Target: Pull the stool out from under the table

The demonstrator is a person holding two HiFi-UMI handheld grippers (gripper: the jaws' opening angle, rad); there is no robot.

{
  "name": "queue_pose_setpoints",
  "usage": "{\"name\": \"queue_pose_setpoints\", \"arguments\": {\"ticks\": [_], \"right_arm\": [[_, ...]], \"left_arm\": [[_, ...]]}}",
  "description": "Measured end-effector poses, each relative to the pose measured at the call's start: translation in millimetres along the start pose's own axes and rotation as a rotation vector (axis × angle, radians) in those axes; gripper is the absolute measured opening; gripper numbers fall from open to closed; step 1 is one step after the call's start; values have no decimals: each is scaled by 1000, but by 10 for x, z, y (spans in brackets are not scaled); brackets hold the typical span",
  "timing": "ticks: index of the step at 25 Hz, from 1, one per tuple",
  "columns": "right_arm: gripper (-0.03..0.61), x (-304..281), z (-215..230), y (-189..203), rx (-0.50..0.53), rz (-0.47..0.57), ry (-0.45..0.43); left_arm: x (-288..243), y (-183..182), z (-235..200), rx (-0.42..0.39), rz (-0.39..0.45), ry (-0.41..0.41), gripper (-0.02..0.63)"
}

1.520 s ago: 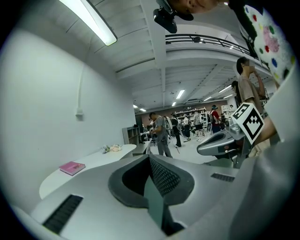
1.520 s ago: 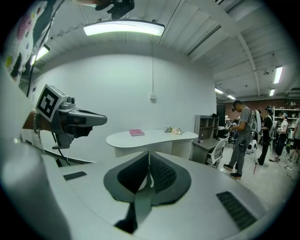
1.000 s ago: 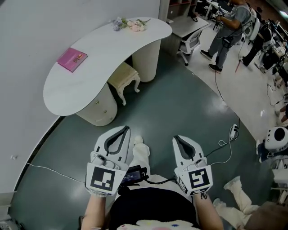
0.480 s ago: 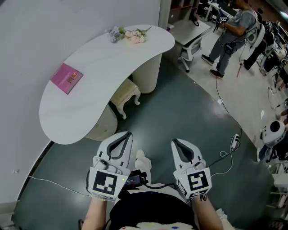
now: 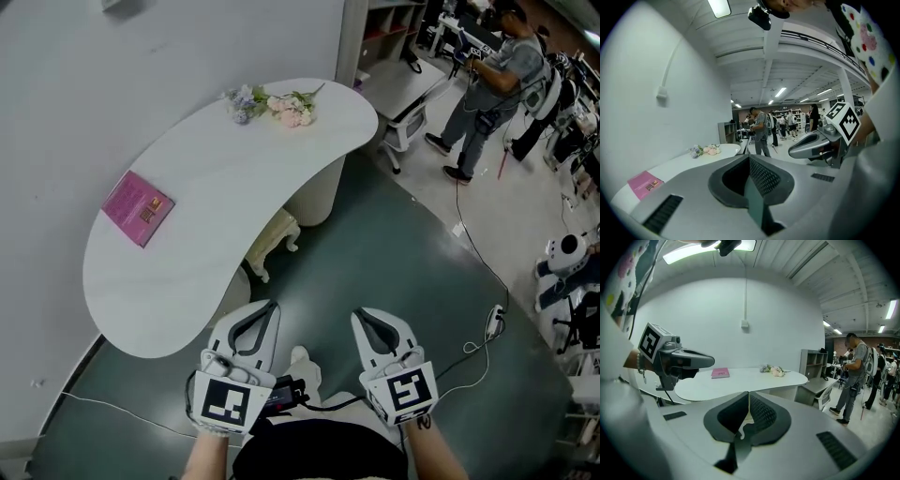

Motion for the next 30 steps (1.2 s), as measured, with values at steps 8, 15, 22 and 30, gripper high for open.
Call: {"name": "queue_pose_setpoints", "arguments": {"ticks": [8, 15, 22, 30], "right_arm": [[38, -342, -28, -53, -18, -27, -37], [38, -547, 78, 26, -21, -54, -75], [38, -825, 290, 214, -40, -82, -133], [38, -1169, 565, 600, -68, -143, -184]], "left_arm": [[-154, 89, -267, 45, -7, -6, 15], [-276, 168, -346, 88, -26, -43, 15], [-501, 301, -376, 138, -66, -100, 15], [-871, 606, -327, 202, -108, -142, 15]]}}
Point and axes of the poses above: the fingertips, and each gripper's own axes: x backward along the fingers, z to its right, y out of its underside, the point moved 8 cm from there along x, backward along the fingers, and after that the axes turned 13 degrees about y, right-handed, at the moved point
